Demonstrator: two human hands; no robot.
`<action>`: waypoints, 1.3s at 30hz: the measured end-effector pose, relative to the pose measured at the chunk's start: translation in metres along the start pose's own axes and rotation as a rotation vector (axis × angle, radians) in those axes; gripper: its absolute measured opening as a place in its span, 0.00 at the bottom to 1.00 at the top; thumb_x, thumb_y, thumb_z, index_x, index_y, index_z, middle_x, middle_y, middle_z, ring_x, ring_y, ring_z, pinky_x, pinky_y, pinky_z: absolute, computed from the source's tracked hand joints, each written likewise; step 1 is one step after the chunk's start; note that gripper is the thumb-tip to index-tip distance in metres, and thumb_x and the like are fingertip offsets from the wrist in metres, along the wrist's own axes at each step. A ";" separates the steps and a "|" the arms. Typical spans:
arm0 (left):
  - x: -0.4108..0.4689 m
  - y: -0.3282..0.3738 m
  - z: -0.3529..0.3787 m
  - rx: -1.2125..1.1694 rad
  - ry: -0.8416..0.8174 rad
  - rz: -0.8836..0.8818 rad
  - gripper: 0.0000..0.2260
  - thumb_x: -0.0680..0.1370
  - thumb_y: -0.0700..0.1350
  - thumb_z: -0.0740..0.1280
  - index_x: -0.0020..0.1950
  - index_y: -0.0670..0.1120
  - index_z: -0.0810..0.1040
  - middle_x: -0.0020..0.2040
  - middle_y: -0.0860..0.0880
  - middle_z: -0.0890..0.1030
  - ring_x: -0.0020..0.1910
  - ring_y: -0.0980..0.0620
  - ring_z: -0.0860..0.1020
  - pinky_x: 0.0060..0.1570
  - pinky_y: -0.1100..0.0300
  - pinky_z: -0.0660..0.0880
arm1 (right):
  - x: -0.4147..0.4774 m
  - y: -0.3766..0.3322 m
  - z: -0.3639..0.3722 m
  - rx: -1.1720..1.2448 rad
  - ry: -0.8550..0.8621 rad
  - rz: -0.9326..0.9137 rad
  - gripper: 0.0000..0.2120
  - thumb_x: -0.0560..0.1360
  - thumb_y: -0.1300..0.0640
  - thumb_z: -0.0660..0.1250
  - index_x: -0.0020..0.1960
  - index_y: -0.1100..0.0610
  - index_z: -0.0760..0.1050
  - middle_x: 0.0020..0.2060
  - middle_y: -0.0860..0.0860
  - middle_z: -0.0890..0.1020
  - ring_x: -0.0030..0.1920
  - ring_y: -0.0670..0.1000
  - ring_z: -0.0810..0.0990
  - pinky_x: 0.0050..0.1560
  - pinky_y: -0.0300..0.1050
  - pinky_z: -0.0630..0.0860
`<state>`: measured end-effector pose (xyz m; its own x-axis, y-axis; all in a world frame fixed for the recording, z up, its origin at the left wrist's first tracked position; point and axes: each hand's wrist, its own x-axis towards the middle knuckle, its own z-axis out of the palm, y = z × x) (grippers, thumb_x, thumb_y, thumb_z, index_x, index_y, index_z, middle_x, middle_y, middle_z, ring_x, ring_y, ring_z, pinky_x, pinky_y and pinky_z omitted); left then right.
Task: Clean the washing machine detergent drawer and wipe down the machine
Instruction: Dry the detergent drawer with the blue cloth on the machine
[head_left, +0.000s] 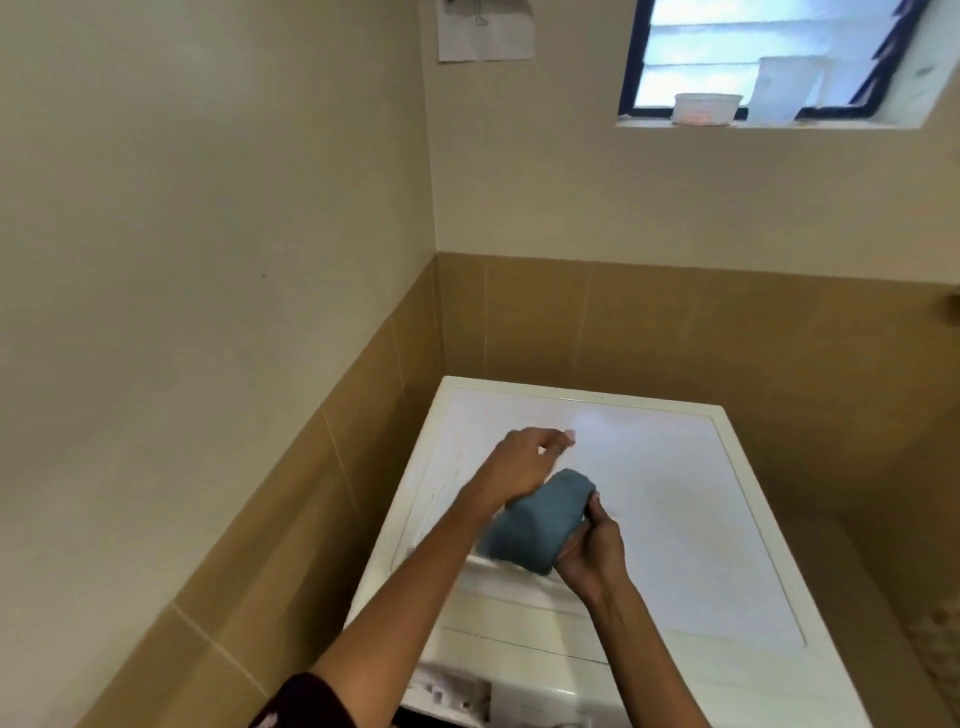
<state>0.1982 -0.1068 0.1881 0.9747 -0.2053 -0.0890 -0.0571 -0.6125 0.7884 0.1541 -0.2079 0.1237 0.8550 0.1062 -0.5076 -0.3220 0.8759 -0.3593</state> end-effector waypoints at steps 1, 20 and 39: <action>0.000 -0.010 -0.005 0.025 0.105 0.001 0.15 0.81 0.50 0.57 0.65 0.48 0.75 0.66 0.49 0.75 0.64 0.48 0.74 0.66 0.55 0.69 | 0.000 -0.003 -0.006 0.001 -0.017 -0.023 0.17 0.81 0.50 0.53 0.53 0.60 0.75 0.38 0.56 0.85 0.38 0.55 0.85 0.37 0.47 0.82; 0.018 -0.135 -0.010 0.029 0.116 -0.526 0.34 0.79 0.62 0.44 0.68 0.36 0.68 0.65 0.36 0.73 0.62 0.40 0.73 0.62 0.50 0.69 | 0.068 0.088 0.011 -2.079 -0.055 -0.584 0.07 0.74 0.62 0.64 0.50 0.64 0.76 0.45 0.59 0.81 0.45 0.57 0.80 0.45 0.45 0.75; 0.017 -0.136 -0.006 0.071 0.098 -0.491 0.30 0.81 0.59 0.44 0.69 0.37 0.64 0.68 0.38 0.70 0.65 0.41 0.71 0.64 0.50 0.67 | 0.071 0.086 0.019 -2.220 0.063 -0.601 0.22 0.78 0.52 0.47 0.49 0.60 0.79 0.53 0.55 0.81 0.53 0.56 0.78 0.63 0.58 0.66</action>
<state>0.2239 -0.0230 0.0832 0.9058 0.1901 -0.3786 0.4016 -0.6698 0.6246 0.1949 -0.1164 0.0714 0.9960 0.0731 -0.0507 0.0460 -0.9110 -0.4098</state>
